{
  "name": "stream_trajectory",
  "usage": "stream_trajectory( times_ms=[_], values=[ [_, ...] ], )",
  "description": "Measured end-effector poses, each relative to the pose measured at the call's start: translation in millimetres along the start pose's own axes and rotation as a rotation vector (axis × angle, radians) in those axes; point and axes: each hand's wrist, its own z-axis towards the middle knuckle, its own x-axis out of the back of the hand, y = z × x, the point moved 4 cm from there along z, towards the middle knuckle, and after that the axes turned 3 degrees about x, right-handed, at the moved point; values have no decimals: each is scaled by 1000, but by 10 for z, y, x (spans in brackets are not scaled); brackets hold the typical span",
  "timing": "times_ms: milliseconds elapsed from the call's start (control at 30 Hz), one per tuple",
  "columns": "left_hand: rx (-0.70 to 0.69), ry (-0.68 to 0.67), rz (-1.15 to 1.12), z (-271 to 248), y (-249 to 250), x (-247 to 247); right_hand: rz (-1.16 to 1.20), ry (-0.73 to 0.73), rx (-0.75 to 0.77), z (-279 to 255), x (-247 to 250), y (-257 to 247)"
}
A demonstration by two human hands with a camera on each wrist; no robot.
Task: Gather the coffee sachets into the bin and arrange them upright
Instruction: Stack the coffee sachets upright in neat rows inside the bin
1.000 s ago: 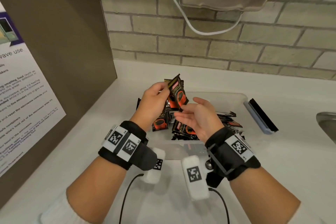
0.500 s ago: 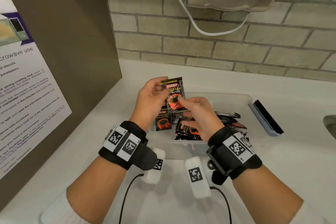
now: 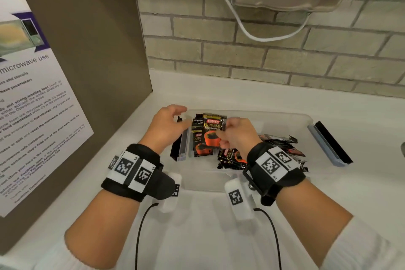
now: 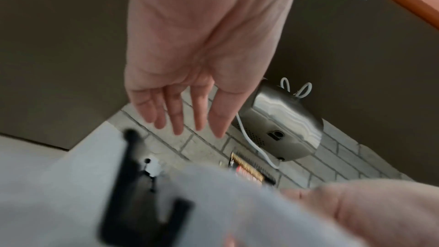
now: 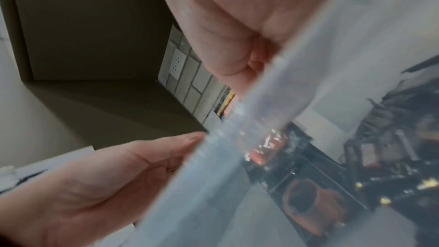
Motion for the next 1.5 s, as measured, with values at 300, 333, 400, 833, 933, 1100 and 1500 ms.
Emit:
stream_trajectory(
  times_ms=[300, 333, 400, 833, 933, 1100, 1500],
  values=[
    [118, -181, 101, -69, -264, -103, -164, -130, -100, 159, -244, 65],
    [115, -182, 101, -69, -259, -100, -160, -109, -93, 194, -255, 72],
    [115, -184, 91, -73, -257, -94, -155, -102, -111, 205, -310, 58],
    [136, -201, 101, -122, -237, -64, -408, -7, -107, 283, -372, 126],
    [137, -208, 104, -120, -241, -60, -438, -7, -101, 291, -350, 123],
    [124, -213, 138, -111, -234, -59, -237, -11, -111, 218, -290, 90],
    [-43, -334, 268, -277, 283, -287, -663, -45, -38, 75, 743, 179]
  ],
)
